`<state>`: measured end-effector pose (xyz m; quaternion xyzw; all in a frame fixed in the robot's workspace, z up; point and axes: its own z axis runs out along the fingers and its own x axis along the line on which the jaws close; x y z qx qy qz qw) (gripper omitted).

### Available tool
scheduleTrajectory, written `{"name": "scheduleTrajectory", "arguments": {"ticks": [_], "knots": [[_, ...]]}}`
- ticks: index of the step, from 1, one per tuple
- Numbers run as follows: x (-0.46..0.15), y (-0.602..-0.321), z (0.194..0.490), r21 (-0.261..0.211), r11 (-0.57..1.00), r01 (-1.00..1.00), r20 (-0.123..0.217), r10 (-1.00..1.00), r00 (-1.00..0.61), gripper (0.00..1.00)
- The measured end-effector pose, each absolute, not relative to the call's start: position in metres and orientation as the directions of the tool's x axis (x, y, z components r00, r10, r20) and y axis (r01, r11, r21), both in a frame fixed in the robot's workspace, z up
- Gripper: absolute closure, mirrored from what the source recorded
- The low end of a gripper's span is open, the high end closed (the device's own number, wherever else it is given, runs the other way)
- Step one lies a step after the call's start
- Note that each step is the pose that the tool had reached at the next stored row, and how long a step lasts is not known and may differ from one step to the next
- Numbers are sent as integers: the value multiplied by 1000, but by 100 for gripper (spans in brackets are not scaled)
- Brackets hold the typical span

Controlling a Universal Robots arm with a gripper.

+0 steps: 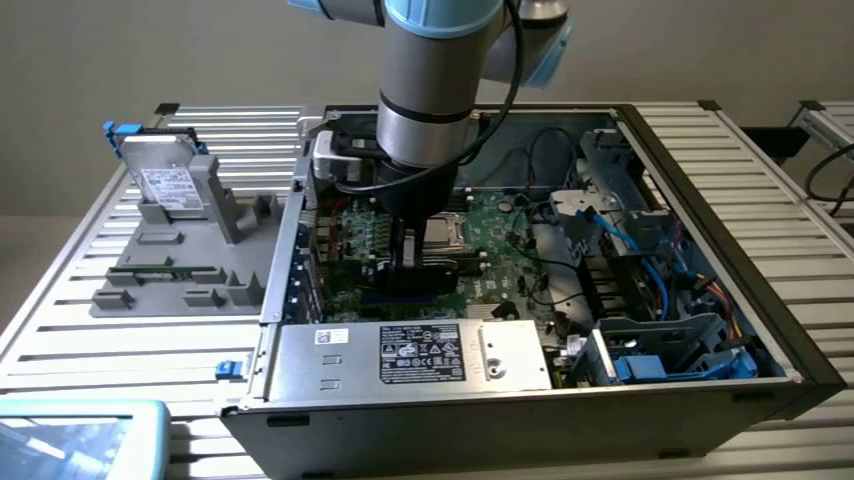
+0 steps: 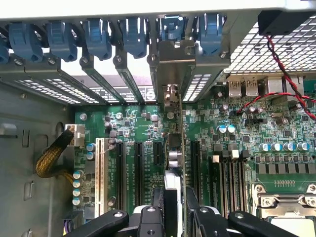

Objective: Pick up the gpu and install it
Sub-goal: 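Insert the gpu into the slot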

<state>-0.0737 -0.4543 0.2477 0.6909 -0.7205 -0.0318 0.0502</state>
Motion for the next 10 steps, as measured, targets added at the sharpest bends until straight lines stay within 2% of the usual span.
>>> {"name": "scheduleTrajectory", "arguments": {"ticks": [10], "knots": [[-74,-454,248,115,54,-992,28,-998,-52,72]]}}
